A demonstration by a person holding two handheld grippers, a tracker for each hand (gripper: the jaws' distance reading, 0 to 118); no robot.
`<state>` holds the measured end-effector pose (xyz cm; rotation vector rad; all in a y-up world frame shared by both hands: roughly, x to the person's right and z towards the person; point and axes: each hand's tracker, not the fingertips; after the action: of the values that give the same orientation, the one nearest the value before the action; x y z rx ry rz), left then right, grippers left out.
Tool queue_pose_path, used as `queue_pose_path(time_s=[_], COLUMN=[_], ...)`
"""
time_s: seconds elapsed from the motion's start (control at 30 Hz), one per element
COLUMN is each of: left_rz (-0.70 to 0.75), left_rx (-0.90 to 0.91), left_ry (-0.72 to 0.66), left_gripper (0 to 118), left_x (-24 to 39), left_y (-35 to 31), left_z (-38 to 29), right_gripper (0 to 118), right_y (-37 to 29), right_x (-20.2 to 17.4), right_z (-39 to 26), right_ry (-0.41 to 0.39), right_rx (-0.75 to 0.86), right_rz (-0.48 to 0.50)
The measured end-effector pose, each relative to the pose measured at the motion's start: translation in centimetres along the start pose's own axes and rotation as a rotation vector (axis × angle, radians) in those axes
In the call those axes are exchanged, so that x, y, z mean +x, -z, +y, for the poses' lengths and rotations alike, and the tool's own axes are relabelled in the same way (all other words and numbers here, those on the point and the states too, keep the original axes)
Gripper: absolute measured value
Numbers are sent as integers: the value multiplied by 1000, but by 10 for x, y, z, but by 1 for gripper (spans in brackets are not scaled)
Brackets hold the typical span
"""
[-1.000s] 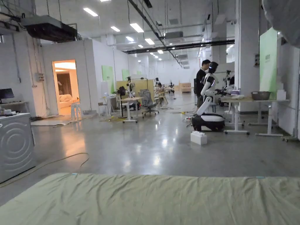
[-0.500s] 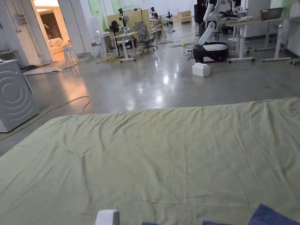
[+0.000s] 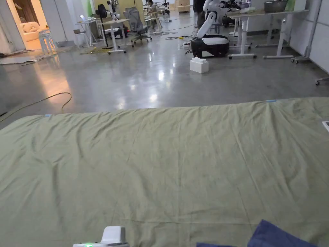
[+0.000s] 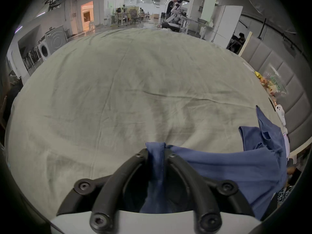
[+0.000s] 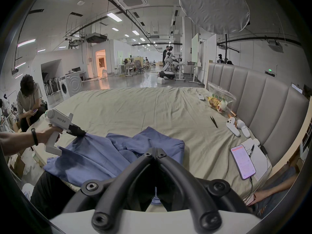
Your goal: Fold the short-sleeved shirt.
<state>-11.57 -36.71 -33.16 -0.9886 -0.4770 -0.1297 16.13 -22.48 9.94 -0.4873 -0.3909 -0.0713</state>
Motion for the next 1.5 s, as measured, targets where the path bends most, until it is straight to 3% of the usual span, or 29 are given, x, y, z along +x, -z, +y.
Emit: queue_pose_path(time_s=[0.17, 0.2, 0.27, 0.3, 0.33, 0.37, 0.4, 0.43, 0.47, 0.5, 0.57, 0.63, 0.8, 0.87, 0.97, 1.07, 1.1, 1.2, 1.3, 1.37, 1.5], left_rz=[86, 112, 140, 146, 145, 144, 141, 137, 129, 120, 106, 99, 90, 86, 80, 79, 79, 66, 20, 4, -77], left_rx=[-63, -70, -103, -118, -122, -126, -131, -133, -135, -134, -136, -134, -159, -163, -156, -140, -134, -109, 72, 191, 359], left_ry=[107, 142, 224, 233, 224, 229, 236, 228, 219, 215, 196, 188, 177, 169, 165, 162, 164, 141, 141, 173, 100], left_gripper=[10, 10, 10, 9, 9, 9, 9, 9, 9, 9, 9, 9, 9, 9, 9, 9, 9, 8, 7, 7, 7], left_x=[19, 25, 37, 39, 40, 40, 38, 37, 35, 32, 28, 26, 25, 24, 24, 24, 23, 19, 13, 13, -4], left_y=[12, 14, 20, 22, 22, 23, 24, 23, 23, 23, 22, 23, 24, 25, 24, 22, 22, 16, -29, -80, -184], left_z=[0, 0, 3, 5, 7, 8, 10, 11, 12, 12, 13, 13, 18, 18, 16, 13, 12, 10, 5, 1, 8], right_gripper=[1, 1, 1, 12, 34, 59, 83, 87, 84, 83, 83, 81, 77, 75, 65, 31, 2, 1, 1, 1, 1], right_y=[30, 39, 68, 83, 102, 124, 143, 169, 195, 215, 260, 291, 328, 332, 328, 325, 322, 314, 286, 250, 167], right_x=[10, 12, 22, 27, 33, 41, 47, 56, 66, 73, 86, 92, 93, 85, 69, 68, 65, 60, 65, 74, 83], right_z=[18, 27, 48, 58, 72, 78, 86, 91, 84, 89, 82, 67, 31, 20, 17, 20, 21, 22, 38, 60, 114], right_ry=[-4, -30, -166, -204, -298, -264, -305, -334, -247, -298, -311, -273, -215, -243, -354, -318, -328, -356, -251, -135, -32], right_rx=[-14, -22, -60, -57, -83, -181, -118, -177, -375, -316, -445, -507, -605, -636, -597, -618, -614, -617, -508, -393, -160], right_rz=[9, 11, 67, 66, 101, 132, 115, 141, 169, 123, 158, 116, 171, 179, 161, 202, 205, 204, 160, 195, 199])
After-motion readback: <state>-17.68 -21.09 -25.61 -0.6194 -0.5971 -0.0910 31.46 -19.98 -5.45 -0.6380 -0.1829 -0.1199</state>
